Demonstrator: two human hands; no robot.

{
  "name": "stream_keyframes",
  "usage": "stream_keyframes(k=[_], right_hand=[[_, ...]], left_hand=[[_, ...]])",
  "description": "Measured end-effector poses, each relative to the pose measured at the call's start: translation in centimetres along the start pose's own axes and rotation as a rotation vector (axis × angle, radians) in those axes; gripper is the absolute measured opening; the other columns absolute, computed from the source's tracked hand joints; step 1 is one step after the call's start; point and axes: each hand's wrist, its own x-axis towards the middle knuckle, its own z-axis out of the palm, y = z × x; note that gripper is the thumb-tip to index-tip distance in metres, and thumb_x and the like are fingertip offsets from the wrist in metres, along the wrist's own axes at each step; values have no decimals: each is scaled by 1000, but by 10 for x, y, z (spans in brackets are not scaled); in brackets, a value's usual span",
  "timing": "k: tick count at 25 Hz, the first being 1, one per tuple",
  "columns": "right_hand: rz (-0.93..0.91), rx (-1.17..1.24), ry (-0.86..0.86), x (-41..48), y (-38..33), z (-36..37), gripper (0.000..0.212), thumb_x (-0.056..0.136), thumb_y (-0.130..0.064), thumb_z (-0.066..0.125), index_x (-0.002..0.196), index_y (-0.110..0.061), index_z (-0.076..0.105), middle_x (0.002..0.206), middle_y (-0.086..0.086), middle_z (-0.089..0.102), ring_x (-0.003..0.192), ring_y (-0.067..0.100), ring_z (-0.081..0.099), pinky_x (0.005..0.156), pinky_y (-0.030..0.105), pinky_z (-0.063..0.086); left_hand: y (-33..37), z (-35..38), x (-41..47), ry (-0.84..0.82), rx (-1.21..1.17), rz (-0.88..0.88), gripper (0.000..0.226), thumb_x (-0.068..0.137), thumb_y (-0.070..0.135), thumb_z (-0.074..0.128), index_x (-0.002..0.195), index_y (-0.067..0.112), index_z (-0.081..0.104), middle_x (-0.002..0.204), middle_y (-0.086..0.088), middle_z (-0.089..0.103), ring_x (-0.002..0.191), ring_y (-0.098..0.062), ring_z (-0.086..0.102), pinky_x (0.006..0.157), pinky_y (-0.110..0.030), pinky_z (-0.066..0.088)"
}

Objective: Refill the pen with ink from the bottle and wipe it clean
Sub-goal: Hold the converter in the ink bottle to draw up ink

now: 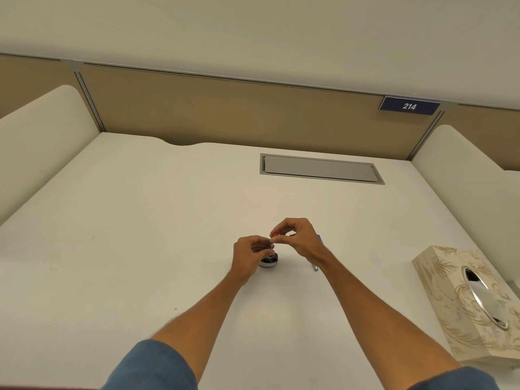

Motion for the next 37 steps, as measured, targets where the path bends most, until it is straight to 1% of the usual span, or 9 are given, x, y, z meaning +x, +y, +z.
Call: stream_keyframes(k=[6,12,15,22,27,30,33,35,37], right_hand=[[20,17,-20,-1,2,0,16,75,-9,78,90,-11,75,90,4,76,85,20,70,82,33,58],[14,21,-12,-1,0,2,14,77,-5,76,80,-18,73,85,7,75,83,21,71,81,32,57],[6,12,2,0,-1,3,13,76,-6,78,79,-17,71,84,10,74,81,24,71,76,28,56],[21,19,-30,0,3,1,12,76,-7,77,88,-10,76,87,6,76,83,17,71,80,28,58],[4,-5,-5,0,1,3,10,75,-7,78,80,-13,73,82,8,75,77,16,70,73,20,54],[9,-1,10,0,2,4,11,74,-8,80,80,-14,73,83,9,75,78,19,70,74,23,55],[37,40,-4,-1,3,2,13,76,-5,78,88,-8,75,88,10,75,83,21,72,80,27,58],[35,39,-14,-1,2,1,13,77,-3,76,90,-6,75,89,10,76,84,20,72,81,26,58],[17,15,-19,-1,1,1,10,78,-3,75,86,-9,75,87,9,75,82,19,72,79,24,56]], left_hand=[[-2,-1,0,-3,3,5,20,72,-6,75,92,0,74,84,-14,75,77,-24,73,76,-31,60],[-2,-1,0,-1,-1,2,22,72,-6,75,93,-1,73,85,-13,76,77,-22,74,75,-28,60],[-2,-1,0,-2,1,0,22,72,-6,75,94,-1,73,85,-13,76,77,-22,74,74,-27,59],[-3,0,1,3,4,2,22,72,-6,75,93,0,74,85,-13,76,79,-23,74,77,-30,60],[-2,0,0,4,-4,5,21,72,-7,75,92,0,74,84,-13,76,77,-23,74,74,-27,59],[0,0,-1,-3,-3,5,20,73,-7,75,92,0,74,84,-14,76,76,-21,74,72,-24,59],[0,-1,-1,1,-2,4,20,72,-6,74,91,2,74,84,-13,76,77,-23,74,74,-26,59],[-1,-1,-1,6,-2,2,21,72,-6,75,91,3,74,85,-13,76,79,-24,74,77,-29,60],[-2,-1,-1,8,-3,2,22,72,-6,75,92,2,74,85,-13,76,80,-24,74,78,-30,60]])
